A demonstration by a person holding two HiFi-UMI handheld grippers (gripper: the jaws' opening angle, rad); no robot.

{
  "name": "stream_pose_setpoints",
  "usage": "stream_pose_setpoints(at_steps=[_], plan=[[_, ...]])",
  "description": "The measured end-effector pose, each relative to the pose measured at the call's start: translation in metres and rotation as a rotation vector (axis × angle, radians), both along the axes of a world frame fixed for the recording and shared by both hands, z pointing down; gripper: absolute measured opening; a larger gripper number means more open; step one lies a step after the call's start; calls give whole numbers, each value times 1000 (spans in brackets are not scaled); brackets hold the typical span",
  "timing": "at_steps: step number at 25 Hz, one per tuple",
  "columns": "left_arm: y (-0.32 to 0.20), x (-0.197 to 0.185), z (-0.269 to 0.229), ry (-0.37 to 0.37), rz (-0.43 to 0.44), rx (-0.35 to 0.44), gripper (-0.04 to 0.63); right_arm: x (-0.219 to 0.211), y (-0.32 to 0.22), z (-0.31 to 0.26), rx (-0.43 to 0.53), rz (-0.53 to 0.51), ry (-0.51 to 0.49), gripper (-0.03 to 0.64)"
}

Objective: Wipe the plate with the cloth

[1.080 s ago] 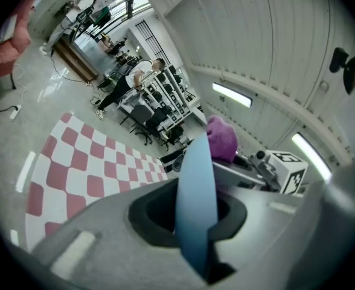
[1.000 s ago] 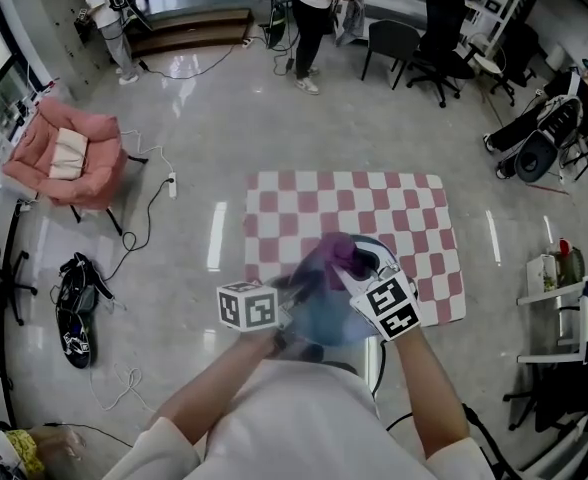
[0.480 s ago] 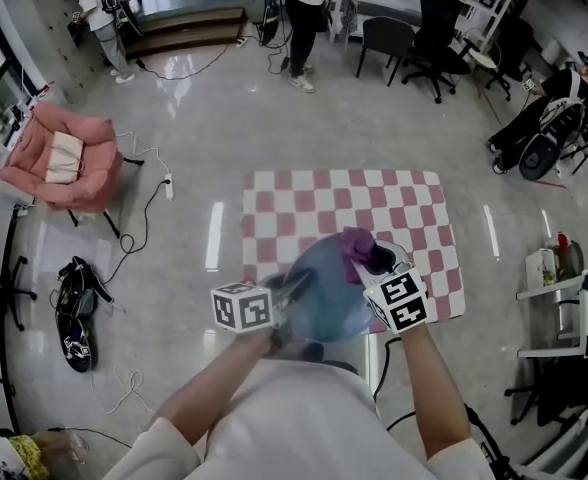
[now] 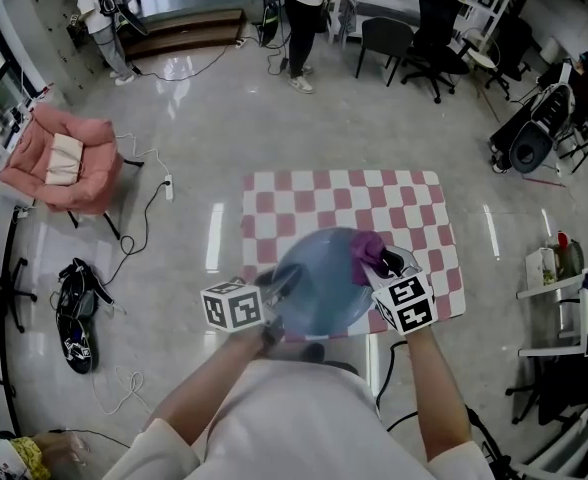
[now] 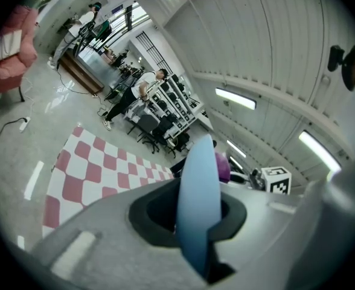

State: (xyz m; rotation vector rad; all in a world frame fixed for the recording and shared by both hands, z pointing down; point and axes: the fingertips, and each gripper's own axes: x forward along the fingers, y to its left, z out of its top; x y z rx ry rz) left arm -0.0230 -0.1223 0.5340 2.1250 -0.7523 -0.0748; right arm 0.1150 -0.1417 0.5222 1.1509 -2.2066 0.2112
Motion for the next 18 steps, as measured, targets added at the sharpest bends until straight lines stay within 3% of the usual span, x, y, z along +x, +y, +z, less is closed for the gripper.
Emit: stream_pose_setpoints(at_steps=[10,13,18], plan=[[-2,-9,6,-57,-9,32,41,35,4,2,-2,85,11,121],[1,-8,3,-81,17,66,41,49,2,-2,-5,122,0,120],[7,-1,-4,-142,78,155,41,50,4,-7,-5,92,1,120]])
